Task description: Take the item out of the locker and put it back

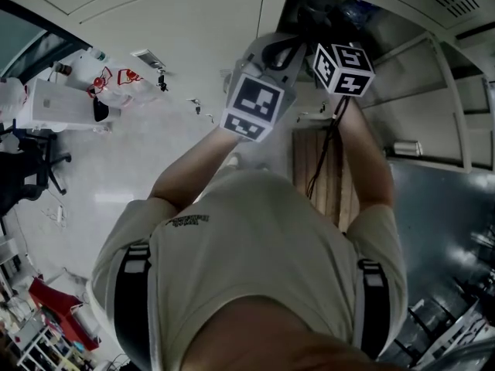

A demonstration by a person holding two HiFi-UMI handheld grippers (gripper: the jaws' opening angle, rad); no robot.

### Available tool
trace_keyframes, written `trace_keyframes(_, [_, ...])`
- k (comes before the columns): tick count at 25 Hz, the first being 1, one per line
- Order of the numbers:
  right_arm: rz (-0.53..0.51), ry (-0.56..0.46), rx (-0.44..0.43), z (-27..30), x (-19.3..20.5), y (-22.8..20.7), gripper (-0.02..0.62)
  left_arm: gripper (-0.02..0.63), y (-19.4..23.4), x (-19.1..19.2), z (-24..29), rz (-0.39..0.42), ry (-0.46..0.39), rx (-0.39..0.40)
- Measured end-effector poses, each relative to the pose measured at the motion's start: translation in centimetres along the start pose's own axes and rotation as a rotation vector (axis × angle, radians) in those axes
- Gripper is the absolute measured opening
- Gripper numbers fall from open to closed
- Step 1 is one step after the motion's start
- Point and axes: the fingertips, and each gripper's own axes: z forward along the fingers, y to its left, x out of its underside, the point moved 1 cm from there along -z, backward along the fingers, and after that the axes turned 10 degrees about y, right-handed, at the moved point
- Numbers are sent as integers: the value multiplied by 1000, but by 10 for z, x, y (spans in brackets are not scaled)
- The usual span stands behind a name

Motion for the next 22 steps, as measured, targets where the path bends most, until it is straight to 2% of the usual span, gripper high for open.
trace_keyframes(14, [-24, 30, 6, 8, 9, 3, 270, 12, 0, 15, 6, -22, 21, 11])
trace_keyframes(17, [-14, 23, -5, 7, 8, 4, 297, 12, 1, 17, 6, -29, 25, 14])
trace_keyframes(22, [25, 12, -10, 4, 5, 2, 299, 12, 1, 20, 4, -37, 28, 14])
